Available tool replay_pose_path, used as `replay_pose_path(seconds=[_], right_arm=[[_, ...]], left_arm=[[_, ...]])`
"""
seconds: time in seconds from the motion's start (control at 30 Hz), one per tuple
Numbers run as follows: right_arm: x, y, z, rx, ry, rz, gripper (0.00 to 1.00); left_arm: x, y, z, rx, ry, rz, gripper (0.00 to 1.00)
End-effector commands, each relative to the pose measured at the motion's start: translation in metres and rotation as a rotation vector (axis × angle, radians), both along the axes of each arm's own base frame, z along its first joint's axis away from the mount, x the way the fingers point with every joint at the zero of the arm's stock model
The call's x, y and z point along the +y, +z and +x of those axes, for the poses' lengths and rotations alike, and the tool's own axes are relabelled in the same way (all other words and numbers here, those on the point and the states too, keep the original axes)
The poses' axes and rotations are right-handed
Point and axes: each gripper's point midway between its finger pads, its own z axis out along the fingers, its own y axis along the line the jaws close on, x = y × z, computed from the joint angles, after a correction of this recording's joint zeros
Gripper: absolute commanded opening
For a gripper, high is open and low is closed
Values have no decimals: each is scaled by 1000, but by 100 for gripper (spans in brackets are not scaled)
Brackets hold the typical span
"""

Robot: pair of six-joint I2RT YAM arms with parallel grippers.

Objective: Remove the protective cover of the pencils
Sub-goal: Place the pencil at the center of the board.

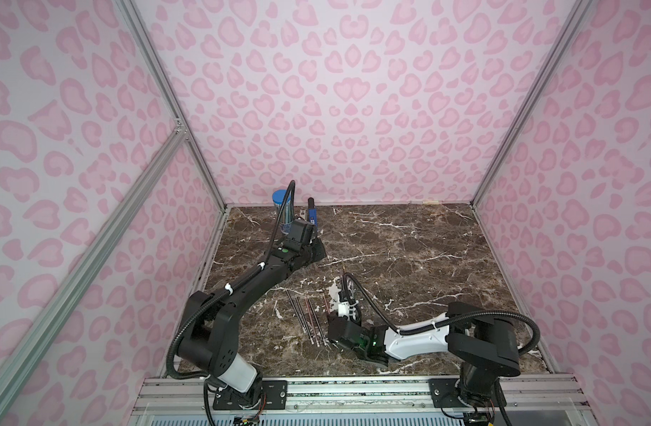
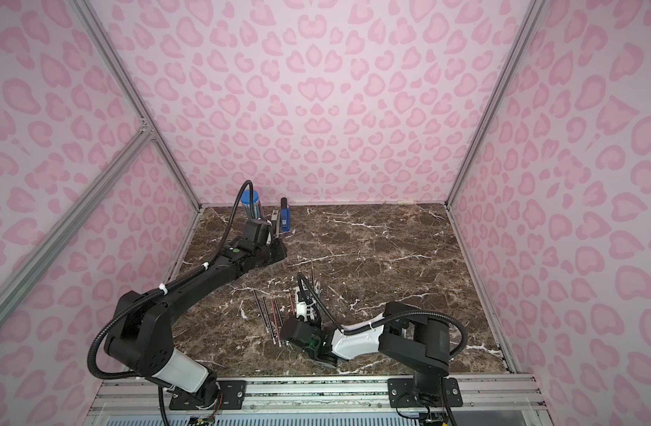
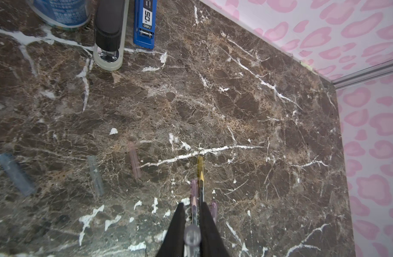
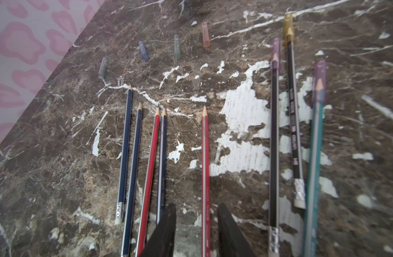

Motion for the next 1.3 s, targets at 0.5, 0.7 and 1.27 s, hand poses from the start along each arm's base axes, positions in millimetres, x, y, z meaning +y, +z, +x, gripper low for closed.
replay_pose_path(seconds=[0.5, 0.7, 1.27], right_arm=[[-65, 12, 7, -42, -130, 7, 39], [-68, 8, 7, -37, -134, 2, 39], [-59, -2, 7, -13, -115, -14, 39]], left_arm=[[-18, -60, 30, 119, -42, 65, 14], [-18, -76, 32, 153, -37, 78, 14], [-12, -103, 31, 213, -22, 131, 17]])
